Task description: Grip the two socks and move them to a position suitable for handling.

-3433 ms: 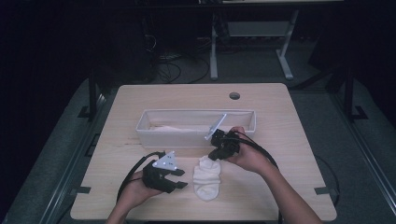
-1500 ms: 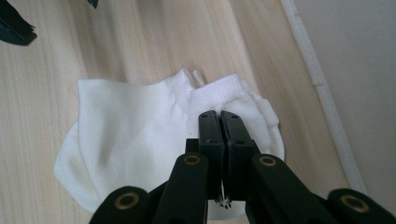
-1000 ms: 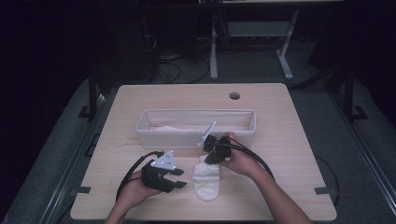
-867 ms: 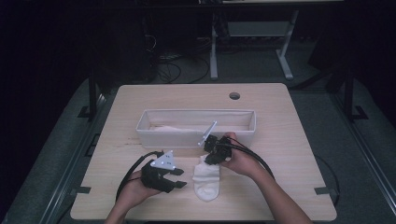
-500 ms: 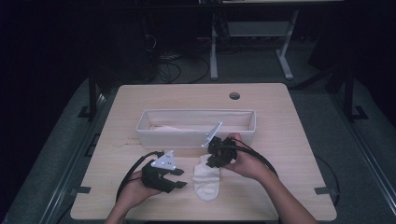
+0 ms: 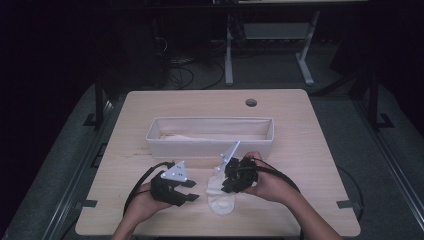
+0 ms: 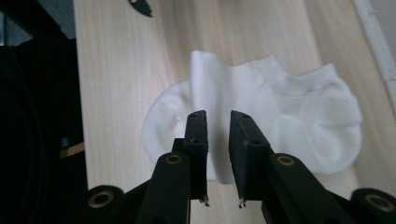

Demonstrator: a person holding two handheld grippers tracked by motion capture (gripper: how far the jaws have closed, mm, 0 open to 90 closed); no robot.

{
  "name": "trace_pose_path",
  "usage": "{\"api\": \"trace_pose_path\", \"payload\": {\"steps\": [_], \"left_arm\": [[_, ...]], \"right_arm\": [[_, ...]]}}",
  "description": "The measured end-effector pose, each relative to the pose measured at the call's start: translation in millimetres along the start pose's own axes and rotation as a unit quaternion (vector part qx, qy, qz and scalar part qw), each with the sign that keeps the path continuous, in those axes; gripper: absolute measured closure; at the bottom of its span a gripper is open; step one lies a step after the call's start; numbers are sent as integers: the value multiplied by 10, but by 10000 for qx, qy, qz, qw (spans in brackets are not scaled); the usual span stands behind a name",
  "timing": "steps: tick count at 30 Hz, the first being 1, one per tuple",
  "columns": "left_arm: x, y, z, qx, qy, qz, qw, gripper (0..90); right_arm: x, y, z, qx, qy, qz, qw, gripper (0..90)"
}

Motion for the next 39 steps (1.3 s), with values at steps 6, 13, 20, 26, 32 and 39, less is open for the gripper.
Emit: {"api": "trace_pose_path", "payload": {"steps": [6,13,20,26,32,39], "left_arm": [[-1,-4,1,0,10,-1,10000,538],[-1,-12,6,-16,18,8,10000,538],[-3,-5,4,3,22,6,10000,538],[-4,-2,1,5,14,2,10000,538],[-6,0,2,11,29,6,10000,538],[-3,0,4,7,26,12,10000,537]], "right_arm": [[-39,-71,30,-74,65,-66,9999,750],[-26,-190,50,-228,126,-70,9996,784],[-13,-215,42,-301,133,-109,9994,858],[56,-137,2,-176,-47,-150,9997,866],[177,-256,69,-349,-270,-155,9989,866],[251,-376,124,-431,-398,-135,9982,866]]}}
Point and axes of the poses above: each handheld gripper's, and its own axes: y roughly backward along the jaws, z roughly out of its underside, x roughly to its right, the point moved 6 cm from there along -y, roughly forward along the jaws, and after that the axes turned 12 degrees about y, right-handed, at the moved point
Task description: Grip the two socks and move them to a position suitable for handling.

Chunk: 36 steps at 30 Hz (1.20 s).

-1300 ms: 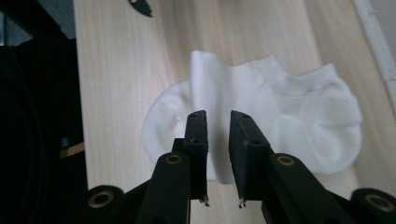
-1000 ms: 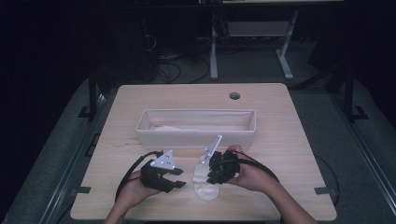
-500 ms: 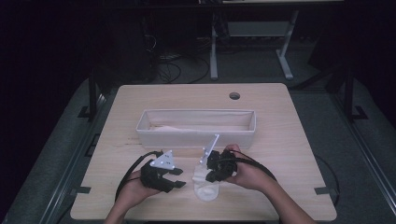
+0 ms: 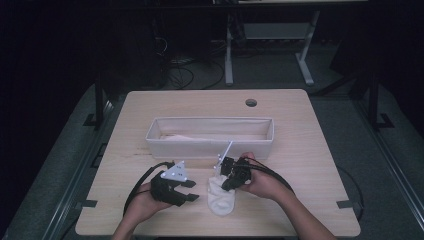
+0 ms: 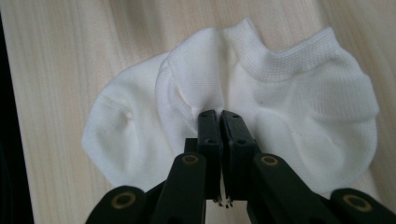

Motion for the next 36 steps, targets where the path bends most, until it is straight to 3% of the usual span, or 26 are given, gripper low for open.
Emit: {"api": "trace_pose_path", "payload": {"steps": [14,19,24,29,36], "left_arm": [[6,-3,-2,-3,2,2,10000,536],[5,-5,-4,-8,-8,-8,10000,536],[3,-5,-4,-4,-5,-8,10000,536],[4,-3,-4,0,-6,-6,10000,536],[-6,10,2,-3,9,-4,10000,536]], "right_arm": [[-93,147,4,215,89,79,9997,799],[-173,256,-13,300,222,159,9992,795],[-283,316,-36,379,403,63,9985,832],[-356,255,-83,344,560,-101,9978,832],[-284,61,-100,173,532,-151,9983,792]]}}
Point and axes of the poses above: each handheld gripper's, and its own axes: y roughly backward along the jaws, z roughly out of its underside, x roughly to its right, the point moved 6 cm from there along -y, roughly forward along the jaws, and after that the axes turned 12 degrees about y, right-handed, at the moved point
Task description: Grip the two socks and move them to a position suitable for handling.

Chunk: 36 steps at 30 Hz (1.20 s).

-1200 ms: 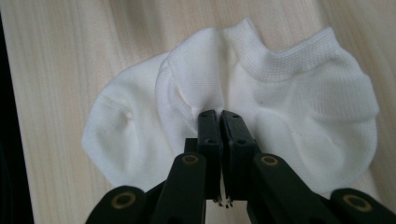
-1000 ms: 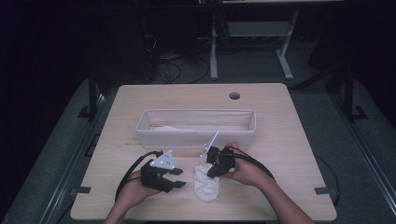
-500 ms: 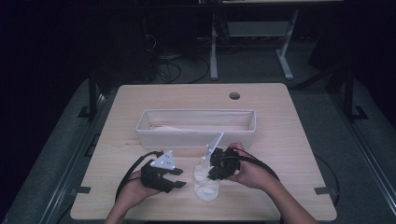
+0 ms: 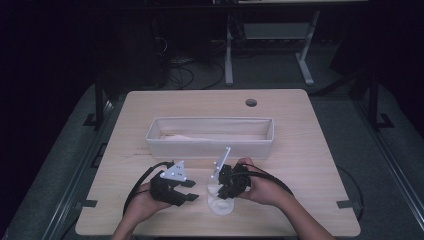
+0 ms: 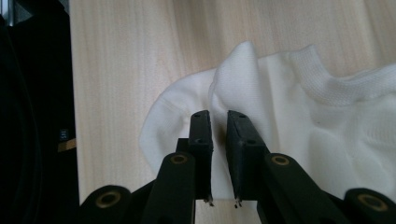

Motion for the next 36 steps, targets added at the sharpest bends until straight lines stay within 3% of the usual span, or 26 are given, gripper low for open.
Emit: {"api": "trace_pose_path", "payload": {"steps": [8,17,25,36], "left_arm": [[-4,11,0,-2,-24,-7,10000,536],[-5,11,2,-14,-22,-3,10000,536],[1,6,-3,22,10,-3,10000,534],[-8,28,-6,47,16,-31,10000,532]], "right_arm": [[73,-120,21,-92,30,25,10000,760],[95,-108,13,-95,28,111,9999,834],[90,80,-9,169,-140,-50,9997,833],[-27,156,-46,122,-116,-352,9992,831]]}}
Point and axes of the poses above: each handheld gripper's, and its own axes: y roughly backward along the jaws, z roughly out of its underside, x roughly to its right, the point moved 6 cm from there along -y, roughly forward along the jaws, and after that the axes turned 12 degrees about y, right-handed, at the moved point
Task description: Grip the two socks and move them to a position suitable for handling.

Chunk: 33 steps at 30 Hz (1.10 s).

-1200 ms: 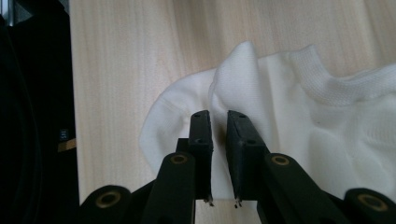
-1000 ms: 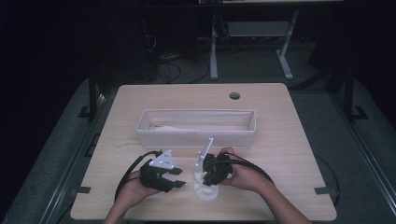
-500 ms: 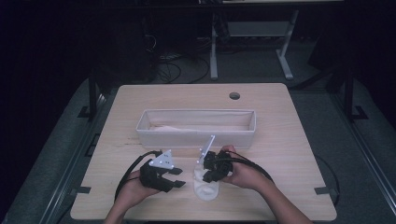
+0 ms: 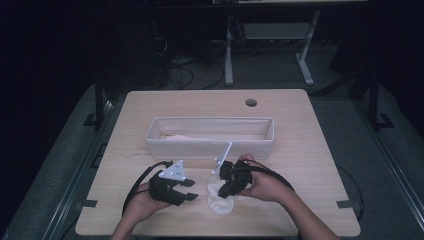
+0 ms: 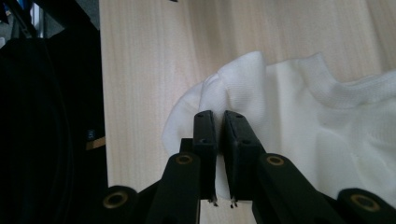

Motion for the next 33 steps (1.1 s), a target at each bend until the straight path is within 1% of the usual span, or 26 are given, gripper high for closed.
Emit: {"api": "trace_pose_path", "payload": {"steps": [2,7,11,16,19,25,29,31,33], "left_arm": [[0,1,0,11,-2,-3,10000,532],[0,1,-2,10,1,-7,10000,532],[-1,3,-1,19,2,-12,10000,532],[-5,8,1,22,21,-6,10000,533],[-9,12,1,21,20,-15,10000,533],[-8,15,1,1,-8,-17,10000,532],[-10,23,0,17,-1,-28,10000,533],[-13,22,2,15,3,-31,10000,532],[-14,21,3,16,0,-30,10000,532]], "right_arm": [[-25,2,-5,3,24,-57,10000,831],[-105,-17,-4,-125,56,-195,9997,830],[-151,-46,-3,-141,87,-311,9994,827],[-193,-134,29,-168,95,-551,9983,825],[-199,-184,46,-193,89,-618,9979,811],[-208,-243,61,-200,87,-568,9981,810],[-202,-279,80,-144,73,-537,9984,806],[-201,-295,87,-150,64,-553,9983,794],[-208,-264,73,-117,93,-482,9987,768]]}}
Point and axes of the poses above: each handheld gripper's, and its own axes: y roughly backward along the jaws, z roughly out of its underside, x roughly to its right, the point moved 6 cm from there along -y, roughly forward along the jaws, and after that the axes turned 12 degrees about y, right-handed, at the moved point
